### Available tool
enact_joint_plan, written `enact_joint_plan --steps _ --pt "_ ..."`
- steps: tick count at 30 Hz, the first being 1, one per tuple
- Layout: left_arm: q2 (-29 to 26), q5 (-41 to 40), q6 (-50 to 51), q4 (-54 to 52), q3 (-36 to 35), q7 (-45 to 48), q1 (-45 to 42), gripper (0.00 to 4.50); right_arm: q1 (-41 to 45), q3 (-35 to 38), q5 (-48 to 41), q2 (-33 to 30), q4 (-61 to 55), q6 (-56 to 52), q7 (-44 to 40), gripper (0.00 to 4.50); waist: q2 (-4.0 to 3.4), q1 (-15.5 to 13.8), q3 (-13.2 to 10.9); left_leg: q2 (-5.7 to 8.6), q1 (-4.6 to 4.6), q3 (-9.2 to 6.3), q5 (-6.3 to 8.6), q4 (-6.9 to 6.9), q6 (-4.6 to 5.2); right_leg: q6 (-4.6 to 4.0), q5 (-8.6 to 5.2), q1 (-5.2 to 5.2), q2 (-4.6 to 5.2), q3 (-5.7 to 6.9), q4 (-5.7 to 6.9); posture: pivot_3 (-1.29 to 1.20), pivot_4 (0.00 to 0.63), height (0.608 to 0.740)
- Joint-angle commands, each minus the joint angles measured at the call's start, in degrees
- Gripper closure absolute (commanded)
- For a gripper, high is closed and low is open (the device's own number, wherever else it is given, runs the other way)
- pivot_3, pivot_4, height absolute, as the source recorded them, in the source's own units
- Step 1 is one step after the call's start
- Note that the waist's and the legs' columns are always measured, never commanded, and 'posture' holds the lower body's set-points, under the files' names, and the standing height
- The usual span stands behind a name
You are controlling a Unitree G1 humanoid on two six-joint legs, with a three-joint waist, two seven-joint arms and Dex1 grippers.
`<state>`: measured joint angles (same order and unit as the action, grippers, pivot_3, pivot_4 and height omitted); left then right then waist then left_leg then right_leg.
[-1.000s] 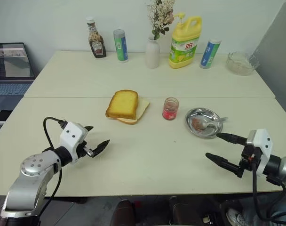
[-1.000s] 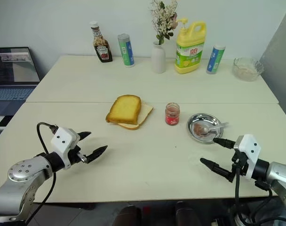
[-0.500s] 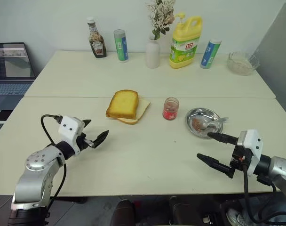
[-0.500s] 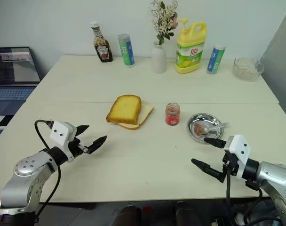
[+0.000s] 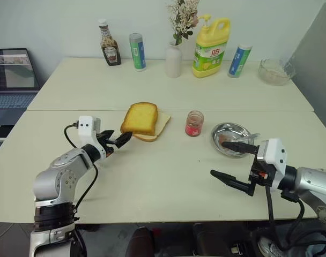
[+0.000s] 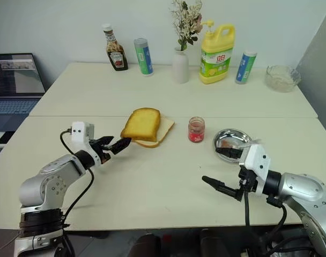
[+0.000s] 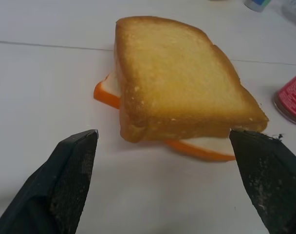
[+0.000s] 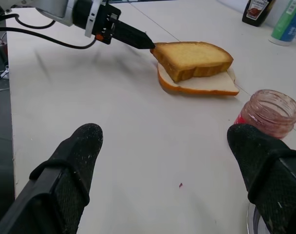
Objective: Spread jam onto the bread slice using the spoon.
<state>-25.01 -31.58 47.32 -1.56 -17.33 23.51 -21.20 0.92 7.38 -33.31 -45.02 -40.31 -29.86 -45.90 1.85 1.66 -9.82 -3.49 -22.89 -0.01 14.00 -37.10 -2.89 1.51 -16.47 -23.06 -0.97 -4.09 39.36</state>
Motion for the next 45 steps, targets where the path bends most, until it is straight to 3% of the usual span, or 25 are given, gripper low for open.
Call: enact_joint_plan --steps 1,8,9,12,23,33,45 --pt "1.52 -1.71 0.91 1.34 -2.86 -3.35 -3.38 0.00 2.32 -0.45 -0.50 -0.60 -1.90 -0.55 0.43 0.03 0.02 0.00 0.01 0.00 0.00 -0.01 0.00 -0.01 0.00 0.00 0.00 0.00 0.00 0.00 0.00 0.00 0.150 0.740" --pt "3.69 -3.84 3.70 3.06 -4.99 -6.76 -5.16 0.00 3.81 -0.87 -0.28 -0.20 -1.31 -0.31 0.34 0.03 0.03 0.01 0.01 0.00 0.00 -0.02 0.00 0.02 0.00 0.00 0.00 0.00 0.00 0.00 0.04 0.00 0.150 0.740" --pt "3.98 -4.15 4.16 3.35 -5.50 -7.37 -5.33 0.19 3.75 -0.86 -0.27 -0.11 -1.25 -0.22 0.37 0.01 0.03 0.00 0.01 0.00 0.00 -0.03 0.00 0.02 0.00 0.00 0.00 -0.01 0.00 0.01 0.05 0.00 0.150 0.740" --pt "4.24 -4.14 5.17 4.37 -5.92 -8.83 -5.72 0.89 3.73 -0.99 -0.27 0.12 -1.25 -0.19 0.54 0.00 0.03 0.00 0.01 0.01 0.01 -0.03 0.00 0.00 -0.01 0.00 0.00 -0.01 0.01 0.01 0.08 0.00 0.150 0.740" --pt "3.59 -3.64 4.89 4.47 -5.23 -9.00 -6.78 4.47 4.17 -1.16 -0.69 0.37 -1.37 -0.63 1.07 0.00 0.03 0.00 0.01 0.02 0.01 -0.04 -0.01 0.00 -0.01 0.00 0.00 -0.01 0.01 0.02 0.09 0.00 0.150 0.740" --pt "-1.10 -6.92 9.39 -2.11 -5.97 -4.38 -1.67 4.49 4.94 -1.73 -0.67 0.22 -0.47 -0.80 0.57 0.00 0.03 0.13 0.01 0.00 0.01 -0.03 -0.01 0.04 -0.02 0.00 0.00 -0.05 0.01 0.02 0.10 0.00 0.150 0.740" --pt "-12.69 -19.71 19.29 -14.24 -6.64 10.45 10.86 4.49 2.80 0.34 -3.43 -2.32 -0.83 -2.92 -2.44 0.00 0.05 0.15 0.00 -0.02 0.01 0.00 0.00 0.05 -0.02 0.00 -0.01 -0.07 0.02 0.00 0.09 0.00 0.150 0.740"
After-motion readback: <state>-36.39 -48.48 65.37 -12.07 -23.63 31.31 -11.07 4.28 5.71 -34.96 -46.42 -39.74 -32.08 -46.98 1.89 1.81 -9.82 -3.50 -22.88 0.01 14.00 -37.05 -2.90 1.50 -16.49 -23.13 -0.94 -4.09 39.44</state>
